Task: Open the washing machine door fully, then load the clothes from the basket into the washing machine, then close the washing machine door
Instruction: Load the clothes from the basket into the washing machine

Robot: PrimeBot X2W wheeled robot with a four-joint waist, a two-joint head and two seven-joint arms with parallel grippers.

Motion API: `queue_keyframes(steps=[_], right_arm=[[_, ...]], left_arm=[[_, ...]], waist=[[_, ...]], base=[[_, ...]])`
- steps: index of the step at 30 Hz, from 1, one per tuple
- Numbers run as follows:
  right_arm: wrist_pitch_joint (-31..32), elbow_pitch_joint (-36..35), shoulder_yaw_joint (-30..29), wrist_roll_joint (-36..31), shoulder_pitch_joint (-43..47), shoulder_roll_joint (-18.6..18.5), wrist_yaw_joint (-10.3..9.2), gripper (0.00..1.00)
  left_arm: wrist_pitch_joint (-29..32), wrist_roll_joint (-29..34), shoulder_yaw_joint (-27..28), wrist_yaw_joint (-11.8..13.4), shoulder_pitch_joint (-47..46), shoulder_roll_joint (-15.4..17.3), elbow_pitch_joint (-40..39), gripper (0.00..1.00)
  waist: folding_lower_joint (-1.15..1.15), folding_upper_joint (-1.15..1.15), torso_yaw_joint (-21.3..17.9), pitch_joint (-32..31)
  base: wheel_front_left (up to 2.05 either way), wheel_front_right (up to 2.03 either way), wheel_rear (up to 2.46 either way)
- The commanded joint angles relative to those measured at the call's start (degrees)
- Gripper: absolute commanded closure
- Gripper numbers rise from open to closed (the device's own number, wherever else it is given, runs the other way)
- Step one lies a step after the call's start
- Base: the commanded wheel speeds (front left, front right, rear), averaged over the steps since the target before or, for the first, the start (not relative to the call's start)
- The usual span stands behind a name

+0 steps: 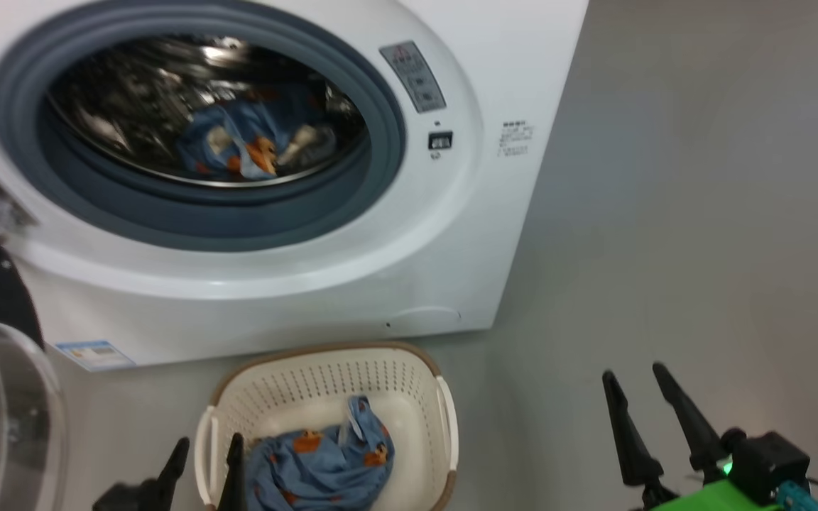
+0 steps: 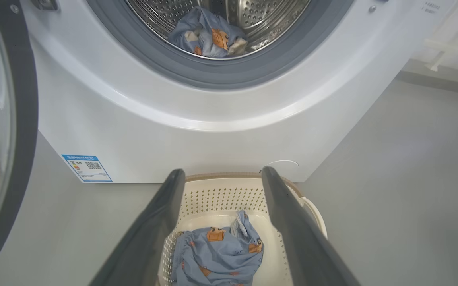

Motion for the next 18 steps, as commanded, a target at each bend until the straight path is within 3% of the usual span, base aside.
queue_keyframes(steps=[1,11,18], right_arm=[[-0.3,-1.8,1.9,1.3,-3.0,-0.2,0.52,0.00],[-0.3,-0.5,4.6,4.1,-10.3,-0.2,0.52,0.00],[-0.3,-1.1,6.6,5.9,-14.2,-0.2,0.52,0.00]], left_arm=[[1.7,0.0,1.1,-0.8,-3.6,1.6,0.2,0.00],[9.8,-1.9,1.1,-3.6,-15.3,5.5,9.8,0.00],[14.8,-3.6,1.2,-4.6,-22.1,7.4,19.0,0.00]], waist=[[0.00,0.00,-3.9,7.7],[0.00,0.00,-10.2,21.8],[0.00,0.00,-13.3,28.4]], base=[[0.00,0.00,0.00],[0.00,0.00,0.00],[0.00,0.00,0.00]])
